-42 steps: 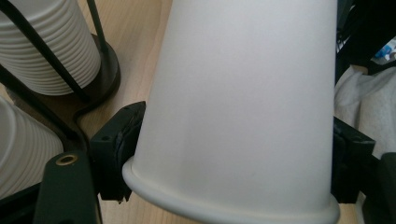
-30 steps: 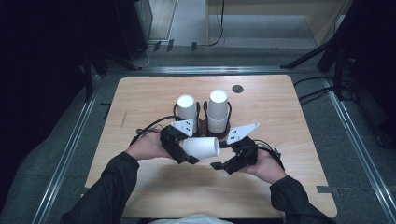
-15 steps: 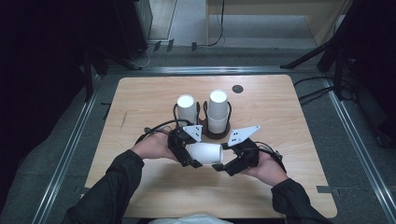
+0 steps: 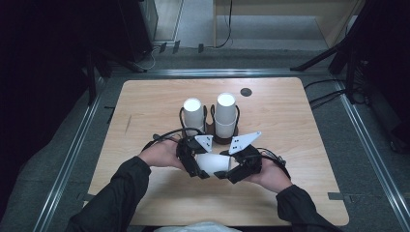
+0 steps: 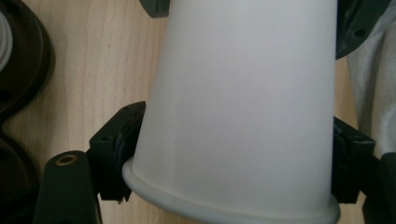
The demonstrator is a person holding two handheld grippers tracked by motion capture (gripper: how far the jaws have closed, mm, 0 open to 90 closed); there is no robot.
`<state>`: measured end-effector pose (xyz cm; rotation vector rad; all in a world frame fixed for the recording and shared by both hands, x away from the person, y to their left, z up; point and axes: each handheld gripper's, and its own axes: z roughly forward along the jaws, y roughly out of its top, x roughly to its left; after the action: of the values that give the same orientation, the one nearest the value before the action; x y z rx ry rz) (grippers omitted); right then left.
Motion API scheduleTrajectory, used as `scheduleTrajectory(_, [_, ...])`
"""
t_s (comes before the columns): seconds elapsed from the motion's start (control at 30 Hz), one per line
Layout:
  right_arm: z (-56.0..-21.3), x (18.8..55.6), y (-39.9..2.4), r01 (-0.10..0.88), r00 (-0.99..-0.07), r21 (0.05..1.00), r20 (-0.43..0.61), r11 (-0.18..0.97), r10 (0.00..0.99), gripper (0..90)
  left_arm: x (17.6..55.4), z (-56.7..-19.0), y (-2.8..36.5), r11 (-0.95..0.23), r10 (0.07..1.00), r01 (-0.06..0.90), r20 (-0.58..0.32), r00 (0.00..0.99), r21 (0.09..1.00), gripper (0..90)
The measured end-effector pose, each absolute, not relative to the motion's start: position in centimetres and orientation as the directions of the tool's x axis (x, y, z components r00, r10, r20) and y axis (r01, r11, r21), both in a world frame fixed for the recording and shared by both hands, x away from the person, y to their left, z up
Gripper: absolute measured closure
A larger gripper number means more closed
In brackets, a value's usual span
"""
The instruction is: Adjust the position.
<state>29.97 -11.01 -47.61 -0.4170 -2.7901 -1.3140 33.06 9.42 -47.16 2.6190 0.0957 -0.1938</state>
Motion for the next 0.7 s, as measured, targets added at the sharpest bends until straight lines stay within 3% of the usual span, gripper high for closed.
scheduleTrajectory(0.23, [-47.3,29.8,-11.0,0.233,-0.969,0.756,0.126,0.612,0.213,31.4,33.2,-47.1,9.7,-0.850,0.019,0.105,-0.169,0.985,0.516,18.1])
scheduleTrajectory(0.33, [-47.1,29.9,-11.3,0.241,-0.966,0.762,0.130,0.601,0.223,31.3,33.2,-46.9,9.8,-0.836,0.033,0.111,-0.153,0.988,0.537,12.4])
scheduleTrajectory(0.7, [-46.2,30.4,-12.3,0.247,-0.965,0.808,0.152,0.535,0.214,31.2,33.3,-45.9,11.5,-0.732,0.091,0.180,-0.168,0.982,0.657,10.8])
